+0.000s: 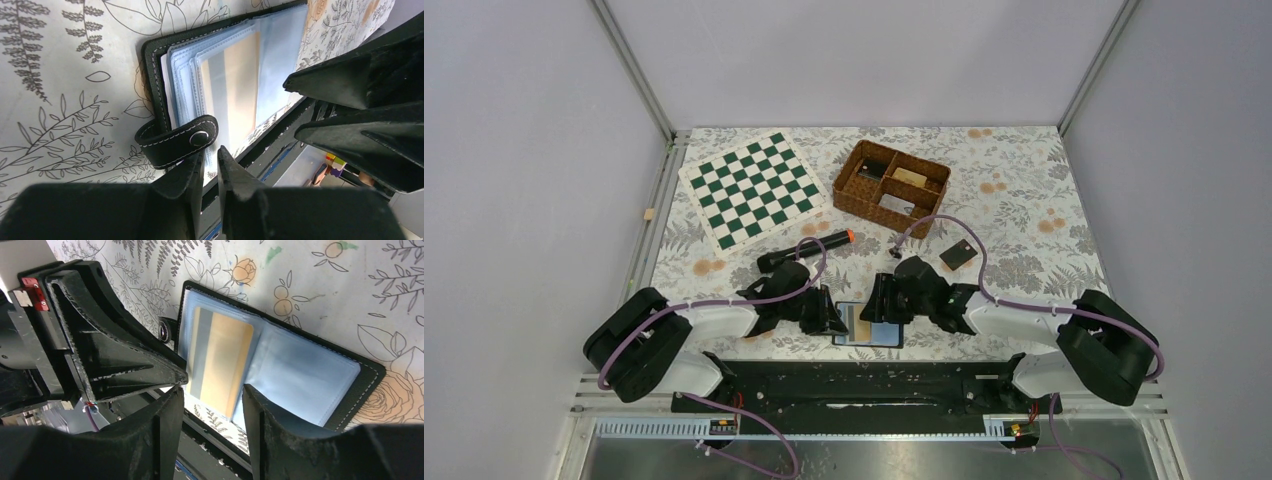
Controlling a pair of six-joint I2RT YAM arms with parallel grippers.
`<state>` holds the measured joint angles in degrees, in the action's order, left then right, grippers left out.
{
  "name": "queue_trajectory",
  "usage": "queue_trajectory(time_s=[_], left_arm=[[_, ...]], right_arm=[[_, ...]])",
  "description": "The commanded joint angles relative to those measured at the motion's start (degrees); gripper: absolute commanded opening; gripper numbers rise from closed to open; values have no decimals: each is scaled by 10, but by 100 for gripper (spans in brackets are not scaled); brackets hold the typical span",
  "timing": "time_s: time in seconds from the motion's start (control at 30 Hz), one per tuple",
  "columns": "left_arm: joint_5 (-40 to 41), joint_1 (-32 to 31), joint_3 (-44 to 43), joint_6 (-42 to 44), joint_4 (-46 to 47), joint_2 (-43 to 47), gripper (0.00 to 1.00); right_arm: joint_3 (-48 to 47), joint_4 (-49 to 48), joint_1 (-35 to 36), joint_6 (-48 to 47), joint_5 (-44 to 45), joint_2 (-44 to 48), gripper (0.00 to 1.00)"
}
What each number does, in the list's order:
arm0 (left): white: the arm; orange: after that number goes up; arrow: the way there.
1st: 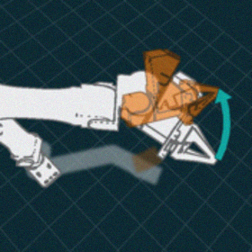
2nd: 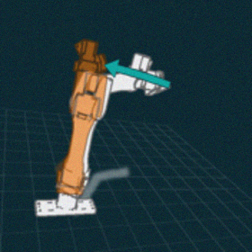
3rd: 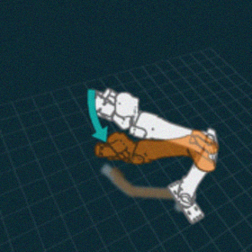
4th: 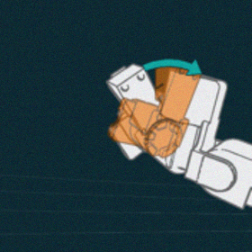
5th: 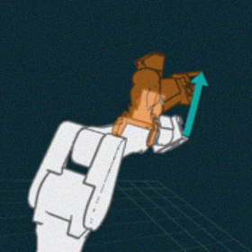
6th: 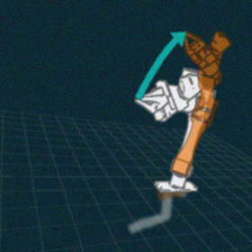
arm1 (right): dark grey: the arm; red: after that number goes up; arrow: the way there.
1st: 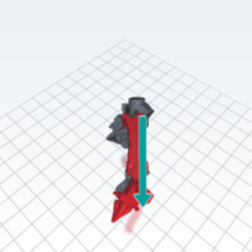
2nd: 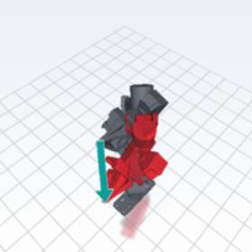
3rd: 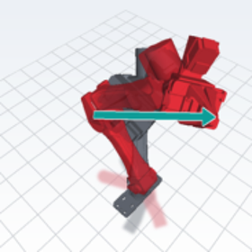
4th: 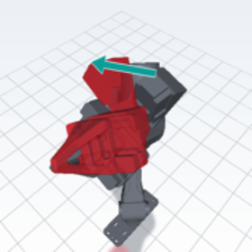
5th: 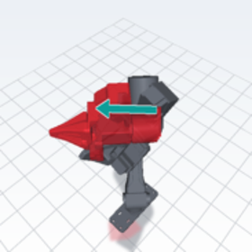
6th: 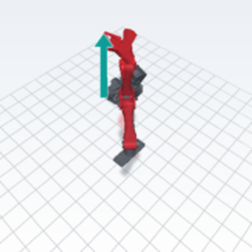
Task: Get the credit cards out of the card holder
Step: Move the credit card to the center of the board.
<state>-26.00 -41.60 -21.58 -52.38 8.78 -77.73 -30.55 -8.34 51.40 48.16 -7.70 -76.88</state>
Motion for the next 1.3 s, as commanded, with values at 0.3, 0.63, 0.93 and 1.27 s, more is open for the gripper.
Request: queue_trajectory(time_s=[0.3, 0.63, 0.93, 1.27], left_arm=[[-49, 1, 20, -26, 87, -1, 16], [-70, 0, 30, -40, 135, 43, 20], [-64, 0, 31, -38, 140, 51, 24], [-61, -1, 22, -28, 125, 60, 25]], right_arm=[[-9, -46, 16, 15, -13, -55, 47], [3, -51, 16, 18, -2, -45, 32], [19, -58, 16, 25, 6, -27, 30], [26, -29, 16, 20, 24, 26, 37]])
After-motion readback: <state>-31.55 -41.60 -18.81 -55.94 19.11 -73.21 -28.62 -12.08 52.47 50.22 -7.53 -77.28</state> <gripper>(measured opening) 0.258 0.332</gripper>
